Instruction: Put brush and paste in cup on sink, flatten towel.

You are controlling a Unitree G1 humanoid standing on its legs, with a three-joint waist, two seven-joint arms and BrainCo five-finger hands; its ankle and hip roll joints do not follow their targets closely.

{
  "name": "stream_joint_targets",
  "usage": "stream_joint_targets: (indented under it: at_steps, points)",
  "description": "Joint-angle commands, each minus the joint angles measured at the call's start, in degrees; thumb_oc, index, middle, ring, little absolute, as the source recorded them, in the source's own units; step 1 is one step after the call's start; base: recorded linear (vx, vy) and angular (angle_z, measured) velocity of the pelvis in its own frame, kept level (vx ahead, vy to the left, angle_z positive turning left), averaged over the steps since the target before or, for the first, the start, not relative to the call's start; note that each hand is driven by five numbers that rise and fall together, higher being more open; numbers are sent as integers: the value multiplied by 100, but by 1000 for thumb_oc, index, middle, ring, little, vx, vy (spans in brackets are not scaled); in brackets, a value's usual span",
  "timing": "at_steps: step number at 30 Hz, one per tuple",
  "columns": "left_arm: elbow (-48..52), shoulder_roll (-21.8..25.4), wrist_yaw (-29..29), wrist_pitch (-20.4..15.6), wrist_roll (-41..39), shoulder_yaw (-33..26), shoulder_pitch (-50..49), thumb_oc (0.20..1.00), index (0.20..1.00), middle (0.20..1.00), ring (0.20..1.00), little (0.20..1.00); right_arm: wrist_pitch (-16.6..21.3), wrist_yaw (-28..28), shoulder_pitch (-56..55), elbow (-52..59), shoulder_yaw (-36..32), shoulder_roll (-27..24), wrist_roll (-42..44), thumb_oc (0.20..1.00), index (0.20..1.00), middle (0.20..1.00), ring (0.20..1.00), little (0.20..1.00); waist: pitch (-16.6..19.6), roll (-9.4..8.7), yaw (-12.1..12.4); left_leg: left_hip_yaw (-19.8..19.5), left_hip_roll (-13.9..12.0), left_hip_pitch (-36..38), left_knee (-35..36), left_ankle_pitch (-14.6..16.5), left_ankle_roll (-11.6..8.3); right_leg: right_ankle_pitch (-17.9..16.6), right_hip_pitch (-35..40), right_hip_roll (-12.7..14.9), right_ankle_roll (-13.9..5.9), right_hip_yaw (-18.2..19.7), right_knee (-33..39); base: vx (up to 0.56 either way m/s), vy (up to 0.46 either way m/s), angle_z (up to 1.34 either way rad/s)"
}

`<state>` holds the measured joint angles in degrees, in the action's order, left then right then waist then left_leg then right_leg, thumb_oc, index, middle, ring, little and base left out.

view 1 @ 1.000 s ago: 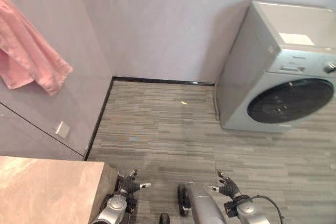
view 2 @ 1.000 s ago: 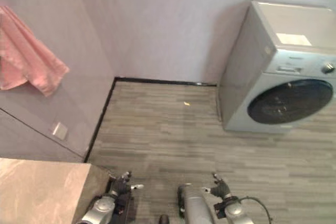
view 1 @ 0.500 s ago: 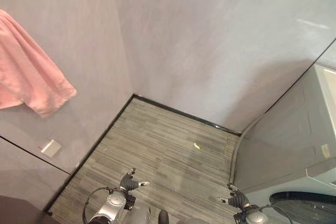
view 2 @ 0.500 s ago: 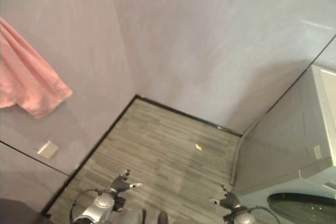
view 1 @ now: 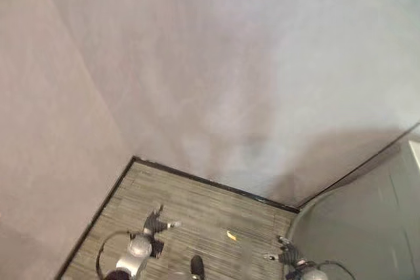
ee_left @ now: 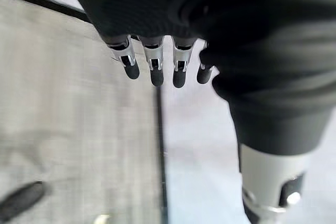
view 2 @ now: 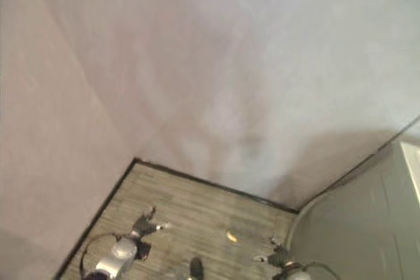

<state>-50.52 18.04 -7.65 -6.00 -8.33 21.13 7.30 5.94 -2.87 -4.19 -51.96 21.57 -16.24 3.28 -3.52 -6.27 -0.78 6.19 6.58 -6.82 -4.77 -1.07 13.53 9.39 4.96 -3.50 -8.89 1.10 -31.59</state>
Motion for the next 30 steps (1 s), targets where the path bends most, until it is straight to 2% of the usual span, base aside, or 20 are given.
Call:
stream_joint_targets:
  at_steps: [1,3,4,5,6,7,8,10,11,16,19,21,22,23,24,25,26,27,29,30]
  points:
    - [57,-22,-4,-133,160,31,-200,1000,1000,1000,1000,1000,134,33,113,363,-228,-419,-128,1000,1000,1000,1000,1000,-16,281,114,81,-234,-194,-84,98,-954,-1284,-390,326,-54,344,729,58,27,10]
    - [49,-26,3,-110,173,65,-192,1000,1000,1000,1000,1000,142,16,147,327,-213,-405,-99,1000,1000,1000,1000,1000,-88,336,26,-141,-213,-68,-13,100,-943,-1265,-632,95,-41,447,467,104,12,21]
    - [-10,-31,8,-112,220,96,-179,1000,1000,1000,1000,1000,167,17,125,343,-187,-400,-74,1000,1000,1000,1000,1000,-100,360,-45,-316,-180,32,80,80,-947,-1082,-770,-106,45,687,615,213,-19,48]
    - [-108,-47,30,-118,214,115,-129,1000,1000,1000,1000,1000,203,16,55,298,-165,-392,-17,1000,1000,1000,1000,1000,-117,429,-65,-578,-194,169,216,15,-985,-700,-902,-218,247,1010,1118,294,-46,87]
    - [-325,-67,-191,-149,372,196,69,1000,1000,1000,1000,1000,213,-68,75,330,8,-528,-157,1000,1000,1000,1000,1000,-232,440,-128,-846,-173,347,209,46,-1044,-733,-1310,-238,336,1160,1657,236,-48,118]
    - [-335,-75,-197,-155,376,194,75,1000,1000,1000,1000,1000,211,-70,79,331,9,-531,-159,1000,1000,1000,1000,1000,-263,444,-164,-881,-166,375,202,57,-1043,-717,-1271,-228,339,1126,1659,139,-74,119]
    - [-369,-127,-119,-101,365,297,44,1000,1000,1000,1000,1000,185,-81,60,238,-23,-459,-108,1000,1000,1000,1000,1000,-284,416,-201,-1074,-132,406,147,42,-1058,-879,-1362,-310,269,1257,1518,3,-95,105]
    - [-417,-151,-85,-122,317,305,53,1000,1000,1000,1000,1000,199,-41,42,201,8,-435,-105,1000,1000,1000,1000,1000,-331,352,-187,-1105,-95,427,83,89,-1074,-875,-1247,-255,271,1169,1638,-1,-107,131]
    - [-476,-214,-88,-168,307,247,-14,1000,1000,1000,1000,1000,222,6,-22,146,45,-426,-82,1000,1000,1000,1000,1000,-248,283,-154,-1066,-34,369,67,155,-1068,-793,-975,-178,379,1034,2125,14,-71,144]
    - [-254,-173,-85,-207,94,147,-130,1000,1000,1000,1000,1000,232,32,6,70,127,-539,-219,1000,1000,1000,1000,1000,-184,252,-32,-1220,-22,296,37,115,-1152,-750,-741,-224,529,915,2310,15,-124,30]
    - [-234,-152,-115,-231,48,130,-130,1000,1000,1000,1000,1000,255,10,91,133,158,-649,-273,1000,1000,1000,1000,1000,-245,197,4,-1476,8,130,63,-46,-1283,-704,-743,-186,599,533,2402,-67,-156,45]
    - [-251,-151,-140,-227,71,139,-81,1000,1000,1000,1000,1000,261,-25,113,141,119,-674,-257,1000,1000,1000,1000,1000,-262,173,-28,-1406,-8,35,59,-86,-1318,-730,-770,-133,582,388,2438,-88,-83,123]
    - [-254,-158,-163,-221,94,166,-18,1000,1000,1000,1000,1000,271,-52,144,146,69,-700,-241,1000,1000,1000,1000,1000,-286,156,-102,-1003,-136,-82,76,-126,-1346,-766,-804,-52,549,211,2486,-100,-24,99]
    - [-301,-181,-182,-206,127,161,82,1000,1000,1000,1000,1000,282,-83,169,195,2,-727,-208,1000,1000,1000,1000,1000,-278,145,-279,55,-452,-170,64,-140,-1387,-827,-865,72,478,-48,2522,-119,-39,61]
    - [-322,-183,-176,-195,141,147,126,1000,1000,1000,1000,1000,256,-90,152,268,-16,-732,-236,1000,1000,1000,1000,1000,-254,136,-370,559,-660,-117,99,-100,-1408,-864,-892,146,444,-204,2538,-73,-30,53]
    - [-402,-215,-192,-225,139,142,212,1000,1000,1000,1000,1000,224,-118,116,276,-48,-728,-229,1000,1000,1000,1000,1000,-260,107,-457,756,-873,11,-43,44,-1489,-859,-830,267,452,-437,2620,-27,-31,133]
    - [-403,-214,-192,-225,139,141,215,1000,1000,1000,1000,1000,224,-118,119,275,-48,-727,-229,1000,1000,1000,1000,1000,-245,109,-461,753,-876,-10,-37,28,-1491,-874,-848,264,456,-440,2629,2,0,174]
    - [-417,-196,-222,-251,117,134,202,1000,1000,1000,1000,1000,232,-128,152,211,-35,-723,-197,1000,1000,1000,1000,1000,-239,92,-420,421,-828,23,-89,114,-1496,-865,-827,286,473,-429,2613,18,36,164]
    - [-430,-203,-226,-254,97,164,210,1000,1000,1000,1000,1000,243,-122,153,128,-38,-706,-187,1000,1000,1000,1000,1000,-213,69,-432,359,-899,76,-57,113,-1535,-878,-820,349,472,-449,2595,5,54,35]
    - [-398,-220,-195,-237,119,248,202,1000,1000,1000,1000,1000,226,-111,84,121,-73,-677,-167,1000,1000,1000,1000,1000,-165,100,-551,713,-1115,290,159,70,-1613,-887,-870,450,448,-642,2602,-10,144,3]
